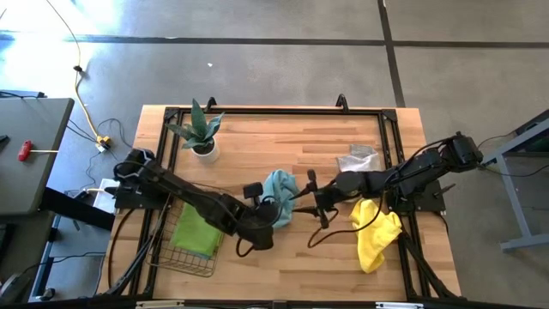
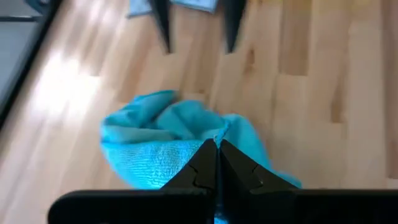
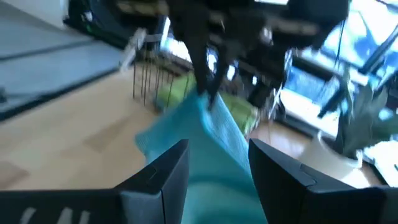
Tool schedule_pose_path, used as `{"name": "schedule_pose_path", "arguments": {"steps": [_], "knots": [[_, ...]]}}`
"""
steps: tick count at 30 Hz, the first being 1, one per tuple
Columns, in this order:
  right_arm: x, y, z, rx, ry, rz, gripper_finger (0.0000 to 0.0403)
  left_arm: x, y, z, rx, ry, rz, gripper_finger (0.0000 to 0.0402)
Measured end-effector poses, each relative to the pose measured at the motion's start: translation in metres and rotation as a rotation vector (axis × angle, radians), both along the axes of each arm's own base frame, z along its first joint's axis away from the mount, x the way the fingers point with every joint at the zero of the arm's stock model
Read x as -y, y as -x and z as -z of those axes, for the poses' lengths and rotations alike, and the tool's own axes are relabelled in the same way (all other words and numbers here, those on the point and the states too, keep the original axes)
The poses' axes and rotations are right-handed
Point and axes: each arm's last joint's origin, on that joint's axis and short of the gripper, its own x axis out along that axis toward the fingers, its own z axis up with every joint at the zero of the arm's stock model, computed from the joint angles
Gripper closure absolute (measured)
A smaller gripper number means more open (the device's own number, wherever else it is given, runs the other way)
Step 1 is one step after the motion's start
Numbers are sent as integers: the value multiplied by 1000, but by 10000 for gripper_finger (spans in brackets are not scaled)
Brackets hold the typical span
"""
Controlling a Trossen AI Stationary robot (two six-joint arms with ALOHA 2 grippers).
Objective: Fold microfiber towels
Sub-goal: Fold the blue microfiber towel
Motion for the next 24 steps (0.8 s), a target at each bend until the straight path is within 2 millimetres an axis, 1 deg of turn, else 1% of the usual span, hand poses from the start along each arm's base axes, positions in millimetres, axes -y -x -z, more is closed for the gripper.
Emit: {"name": "schedule_pose_path", "arguments": {"steps": [3,7,10,15,19,21,24], "knots": [[1,-1,-4,47,5,-6,245,-2,3,-9,33,-21,-9,401],[7,-5,-3,79,-24,-16,245,-4,6,-21,66,-45,35,401],[11,-13,1,86,-33,-23,245,-3,7,-30,109,-55,68,401],[13,-32,3,86,-17,-12,245,-4,7,-34,116,-80,104,401],[19,-44,12,49,-1,10,245,-4,7,-34,117,-94,98,401],[25,-48,22,14,17,46,245,-3,7,-34,111,-103,111,401],[37,-52,29,-5,62,124,245,1,11,-37,116,-102,124,401]]}}
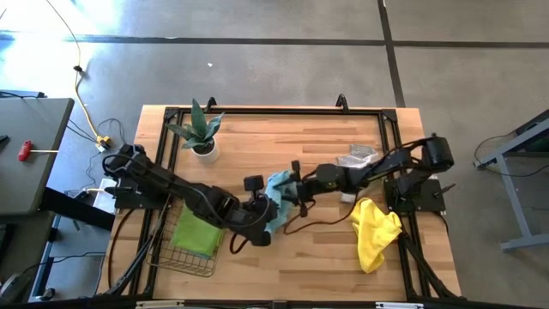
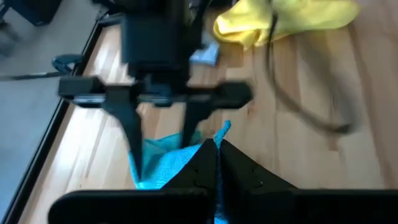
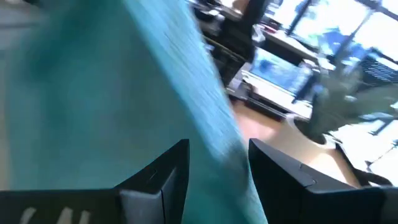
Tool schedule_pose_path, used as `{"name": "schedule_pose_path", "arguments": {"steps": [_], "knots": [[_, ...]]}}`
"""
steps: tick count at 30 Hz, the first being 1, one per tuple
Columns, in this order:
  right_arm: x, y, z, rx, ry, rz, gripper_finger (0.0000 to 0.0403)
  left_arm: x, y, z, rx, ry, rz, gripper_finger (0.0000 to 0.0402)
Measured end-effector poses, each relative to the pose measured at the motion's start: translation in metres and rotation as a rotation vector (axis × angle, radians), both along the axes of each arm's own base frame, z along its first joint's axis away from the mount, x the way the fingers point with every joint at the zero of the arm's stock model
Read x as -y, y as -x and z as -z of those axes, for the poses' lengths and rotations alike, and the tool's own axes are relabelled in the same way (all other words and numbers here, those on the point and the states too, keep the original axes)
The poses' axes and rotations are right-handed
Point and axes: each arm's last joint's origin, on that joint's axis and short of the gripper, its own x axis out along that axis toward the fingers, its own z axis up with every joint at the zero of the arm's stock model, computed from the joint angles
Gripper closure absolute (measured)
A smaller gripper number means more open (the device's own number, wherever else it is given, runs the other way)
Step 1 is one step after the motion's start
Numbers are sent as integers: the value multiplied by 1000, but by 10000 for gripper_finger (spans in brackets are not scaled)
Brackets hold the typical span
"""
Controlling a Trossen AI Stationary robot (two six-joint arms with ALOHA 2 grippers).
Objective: Fold microfiber towels
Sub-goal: Fold the blue microfiber towel
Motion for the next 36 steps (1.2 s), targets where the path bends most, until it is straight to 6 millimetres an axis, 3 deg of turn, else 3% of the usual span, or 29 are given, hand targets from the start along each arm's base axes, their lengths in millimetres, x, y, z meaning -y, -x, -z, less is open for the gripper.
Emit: {"name": "schedule_pose_path", "arguments": {"steps": [11,21,36], "knots": [[36,-1,9,-39,-40,65,267,19,29,-32,127,-59,-4,401],[38,2,19,-161,-104,67,294,25,42,-43,170,-183,-48,401],[37,19,46,-377,-209,136,296,26,49,-50,206,-305,-115,401]]}}
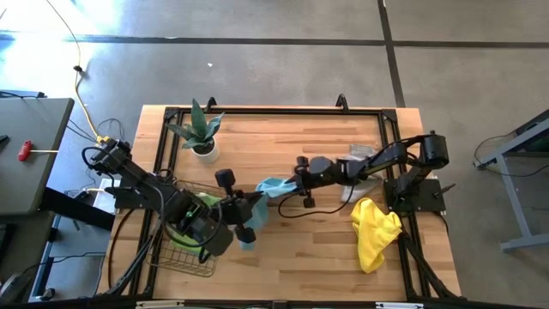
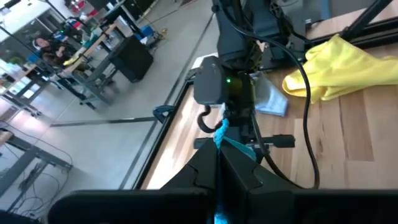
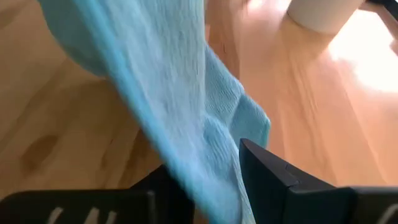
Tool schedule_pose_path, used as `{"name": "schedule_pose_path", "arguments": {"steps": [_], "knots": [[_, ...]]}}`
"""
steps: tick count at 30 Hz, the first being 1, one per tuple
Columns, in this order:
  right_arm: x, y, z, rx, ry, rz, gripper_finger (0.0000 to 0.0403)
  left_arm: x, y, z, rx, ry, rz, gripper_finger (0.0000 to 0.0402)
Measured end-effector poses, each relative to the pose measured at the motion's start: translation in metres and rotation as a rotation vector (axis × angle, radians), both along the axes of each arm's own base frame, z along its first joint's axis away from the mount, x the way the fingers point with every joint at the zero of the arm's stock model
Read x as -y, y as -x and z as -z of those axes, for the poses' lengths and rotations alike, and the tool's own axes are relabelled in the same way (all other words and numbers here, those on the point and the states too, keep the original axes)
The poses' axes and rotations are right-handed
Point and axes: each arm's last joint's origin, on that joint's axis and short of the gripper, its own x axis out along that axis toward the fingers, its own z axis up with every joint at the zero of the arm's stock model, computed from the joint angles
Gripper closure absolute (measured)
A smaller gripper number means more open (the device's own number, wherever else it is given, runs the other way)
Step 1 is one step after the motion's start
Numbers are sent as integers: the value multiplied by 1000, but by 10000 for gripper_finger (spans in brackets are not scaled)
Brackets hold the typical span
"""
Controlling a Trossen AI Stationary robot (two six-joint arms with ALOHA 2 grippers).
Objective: Fold microfiber towels
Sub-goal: Fold the blue microfiber towel
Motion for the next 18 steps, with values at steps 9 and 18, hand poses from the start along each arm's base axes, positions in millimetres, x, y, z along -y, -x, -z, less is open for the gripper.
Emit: {"name": "schedule_pose_path", "arguments": {"steps": [9,18], "knots": [[2,14,14,-62,32,89,296,3,1,0,4,-7,1,401],[2,15,14,-70,38,100,396,4,2,0,7,-3,2,401]]}}
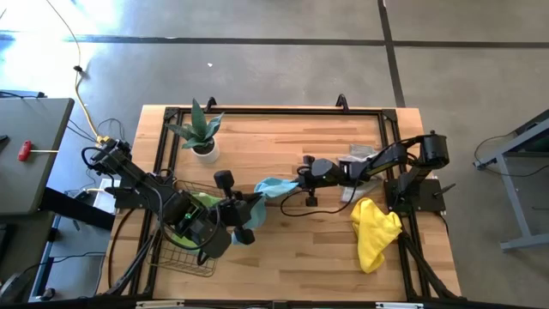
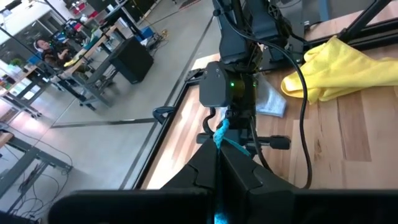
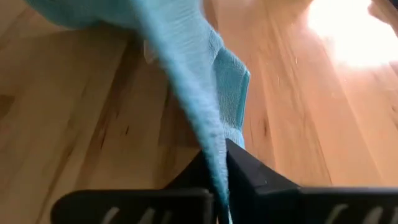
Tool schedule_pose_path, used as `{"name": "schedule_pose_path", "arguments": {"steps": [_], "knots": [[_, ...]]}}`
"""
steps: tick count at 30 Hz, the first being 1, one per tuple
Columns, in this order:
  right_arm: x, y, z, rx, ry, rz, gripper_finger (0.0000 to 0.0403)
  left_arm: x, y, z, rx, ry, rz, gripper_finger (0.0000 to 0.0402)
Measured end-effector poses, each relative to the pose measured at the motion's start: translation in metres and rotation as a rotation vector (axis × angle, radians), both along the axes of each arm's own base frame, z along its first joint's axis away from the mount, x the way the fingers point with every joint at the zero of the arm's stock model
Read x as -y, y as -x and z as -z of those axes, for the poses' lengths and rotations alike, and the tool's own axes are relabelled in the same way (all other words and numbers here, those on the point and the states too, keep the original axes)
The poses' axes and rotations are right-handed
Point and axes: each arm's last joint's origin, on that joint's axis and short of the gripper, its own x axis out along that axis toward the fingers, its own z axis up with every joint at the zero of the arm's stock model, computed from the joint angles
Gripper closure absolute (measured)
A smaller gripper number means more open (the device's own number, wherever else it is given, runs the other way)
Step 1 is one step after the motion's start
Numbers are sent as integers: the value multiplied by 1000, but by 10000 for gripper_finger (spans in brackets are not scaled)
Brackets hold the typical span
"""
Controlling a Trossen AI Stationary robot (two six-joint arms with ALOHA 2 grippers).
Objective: Fold microfiber towels
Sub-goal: Fold the blue microfiber towel
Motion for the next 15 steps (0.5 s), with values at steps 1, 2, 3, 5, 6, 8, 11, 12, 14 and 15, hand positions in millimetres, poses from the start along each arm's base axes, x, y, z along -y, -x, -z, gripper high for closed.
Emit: {"name": "schedule_pose_path", "arguments": {"steps": [1,2,3,5,6,8,11,12,14,15], "knots": [[0,1,0,-18,-1,16,394,0,0,0,4,5,-2,401],[0,3,-1,-40,-4,43,392,0,0,0,10,7,-8,401],[0,5,-4,-73,-5,76,393,0,0,0,18,3,-20,401],[-1,10,-15,-147,13,124,400,-1,0,-1,27,-10,-36,401],[-1,13,-23,-193,29,139,400,-1,0,-1,28,-12,-40,401],[-4,21,-41,-257,57,172,400,-4,-1,-1,28,-5,-45,401],[-11,37,-72,-318,87,205,402,-10,-5,3,28,54,-42,401],[-13,42,-84,-325,81,210,401,-13,-6,6,24,76,-47,401],[-18,54,-105,-347,50,226,402,-20,-9,16,17,110,-71,401],[-20,60,-114,-357,33,238,402,-25,-10,20,17,119,-93,401]]}}
